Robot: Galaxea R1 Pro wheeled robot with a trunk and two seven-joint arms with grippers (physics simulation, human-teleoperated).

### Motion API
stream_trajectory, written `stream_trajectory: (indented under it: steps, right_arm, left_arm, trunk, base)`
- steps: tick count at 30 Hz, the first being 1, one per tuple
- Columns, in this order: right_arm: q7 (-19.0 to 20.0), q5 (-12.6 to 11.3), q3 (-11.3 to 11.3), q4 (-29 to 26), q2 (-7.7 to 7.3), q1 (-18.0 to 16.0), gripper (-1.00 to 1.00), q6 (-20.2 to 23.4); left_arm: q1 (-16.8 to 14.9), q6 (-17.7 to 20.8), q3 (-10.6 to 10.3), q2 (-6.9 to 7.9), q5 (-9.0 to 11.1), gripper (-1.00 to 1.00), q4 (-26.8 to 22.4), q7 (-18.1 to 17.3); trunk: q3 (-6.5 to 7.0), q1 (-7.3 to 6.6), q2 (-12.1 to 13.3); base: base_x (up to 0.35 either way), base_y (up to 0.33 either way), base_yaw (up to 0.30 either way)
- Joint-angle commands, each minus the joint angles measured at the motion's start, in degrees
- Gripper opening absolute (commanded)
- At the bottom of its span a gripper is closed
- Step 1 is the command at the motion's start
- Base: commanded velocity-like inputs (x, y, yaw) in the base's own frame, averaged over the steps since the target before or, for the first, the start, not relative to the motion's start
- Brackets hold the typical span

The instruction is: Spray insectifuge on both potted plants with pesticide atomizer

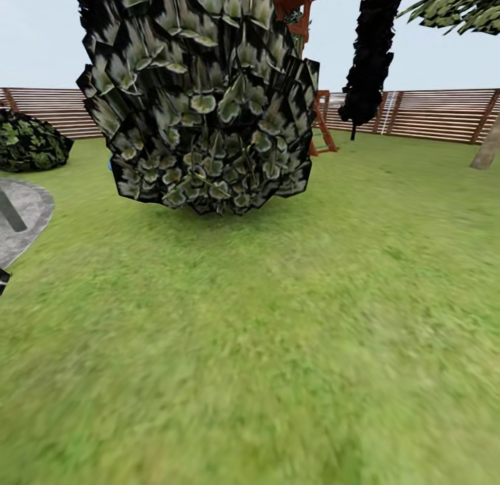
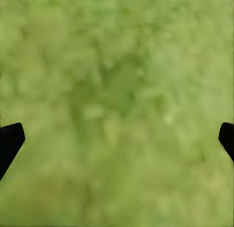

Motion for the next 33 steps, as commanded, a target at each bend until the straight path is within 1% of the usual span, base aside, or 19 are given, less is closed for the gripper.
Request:
stream_trajectory:
  steps: [1,4,7,33]
  right_arm:
    - [-0.3,-0.1,0.3,0.0,-0.04,0.0,1.00,-0.1]
    - [-0.3,-0.2,0.3,0.0,-0.03,0.0,1.00,-0.1]
    - [-0.3,-0.2,0.3,0.0,-0.03,0.0,1.00,-0.1]
    - [-0.3,-0.1,0.3,0.1,-0.03,0.0,1.00,-0.1]
  left_arm:
    - [0.0,-0.2,0.2,-0.02,-0.1,1.00,0.1,0.0]
    - [0.0,-0.2,0.2,-0.02,0.0,1.00,0.1,0.0]
    - [0.0,-0.2,0.2,-0.02,0.0,1.00,0.1,0.0]
    - [0.0,-0.3,0.2,-0.02,0.0,1.00,0.1,0.0]
  trunk:
    - [-0.05,0.03,0.0]
    - [-0.05,0.03,0.0]
    - [-0.05,0.03,0.0]
    - [-0.05,0.03,0.0]
  base:
    - [0.337,-0.129,0.264]
    - [0.337,-0.138,0.248]
    - [0.336,-0.143,0.097]
    - [0.337,-0.032,0.006]
